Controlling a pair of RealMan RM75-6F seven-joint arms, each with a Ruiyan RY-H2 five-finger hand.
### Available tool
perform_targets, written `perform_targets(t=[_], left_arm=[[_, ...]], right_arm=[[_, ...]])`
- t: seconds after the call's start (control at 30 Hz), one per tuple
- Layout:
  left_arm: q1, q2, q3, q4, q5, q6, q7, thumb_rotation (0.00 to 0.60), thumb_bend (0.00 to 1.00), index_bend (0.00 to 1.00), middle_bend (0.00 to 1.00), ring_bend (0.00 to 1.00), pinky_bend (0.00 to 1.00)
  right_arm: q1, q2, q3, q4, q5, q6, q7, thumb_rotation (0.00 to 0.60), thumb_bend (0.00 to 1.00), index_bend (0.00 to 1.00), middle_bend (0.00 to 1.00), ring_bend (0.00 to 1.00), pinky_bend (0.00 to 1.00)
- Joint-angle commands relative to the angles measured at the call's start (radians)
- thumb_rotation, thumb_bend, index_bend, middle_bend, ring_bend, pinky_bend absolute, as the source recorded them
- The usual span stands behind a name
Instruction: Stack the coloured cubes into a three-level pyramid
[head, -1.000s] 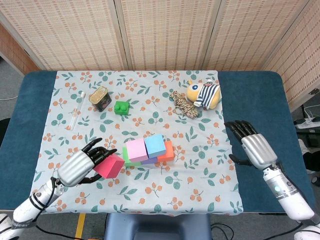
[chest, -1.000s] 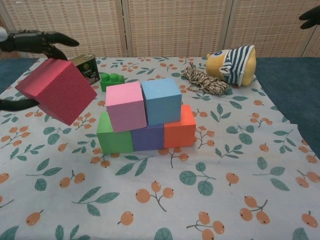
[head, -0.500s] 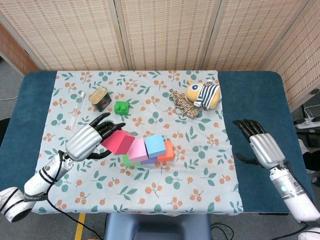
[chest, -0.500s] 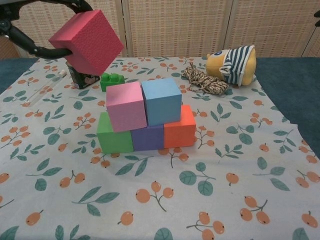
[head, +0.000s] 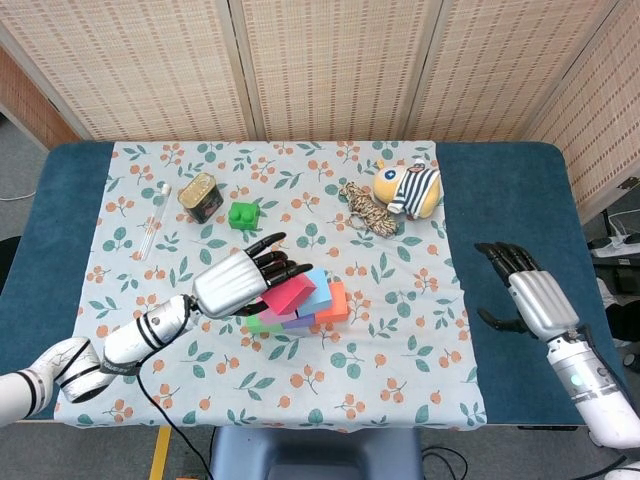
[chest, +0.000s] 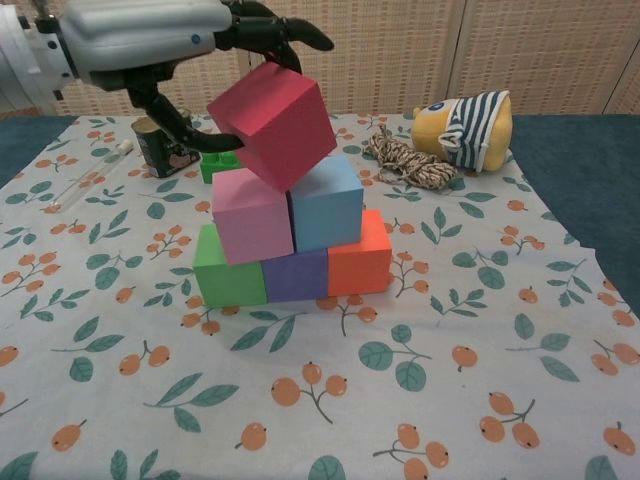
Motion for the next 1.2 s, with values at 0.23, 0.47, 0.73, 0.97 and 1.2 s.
perform_targets(t=[0.23, 0.47, 0.73, 0.97, 1.2], left_arm=[[-0.060, 0.003, 0.009, 0.025, -0.001, -0.051, 0.039, 0.600, 0.45, 0.00, 0.61, 0.25, 0.06], [-0.076, 0.011, 0.021, 0.028, -0.007, -0.059, 0.068, 0.600, 0.45, 0.00, 0.61, 0.25, 0.05], [-0.083, 0.044, 0.034, 0.020, -0.024, -0.064, 0.061, 0.600, 0.46, 0.01, 0.61, 0.25, 0.05], [-0.080, 0.085, 0.048, -0.003, -0.029, -0.050, 0.029, 0.600, 0.47, 0.01, 0.61, 0.24, 0.05], [-0.081, 0.103, 0.065, -0.015, -0.022, -0.043, 0.007, 0.600, 0.47, 0.01, 0.60, 0.24, 0.05]], right_arm=[[-0.003, -0.014, 0.004, 0.030, 0.012, -0.014, 0.018, 0.600, 0.19, 0.00, 0.06, 0.00, 0.04], [-0.007, -0.024, 0.005, 0.051, 0.016, -0.019, 0.031, 0.600, 0.19, 0.00, 0.06, 0.00, 0.04], [-0.013, -0.034, 0.009, 0.061, 0.025, -0.018, 0.028, 0.600, 0.19, 0.00, 0.06, 0.00, 0.04], [-0.012, -0.049, 0.011, 0.063, 0.034, -0.024, 0.011, 0.600, 0.19, 0.00, 0.06, 0.00, 0.04], [-0.015, -0.055, 0.013, 0.055, 0.038, -0.019, -0.004, 0.600, 0.19, 0.00, 0.06, 0.00, 0.04]])
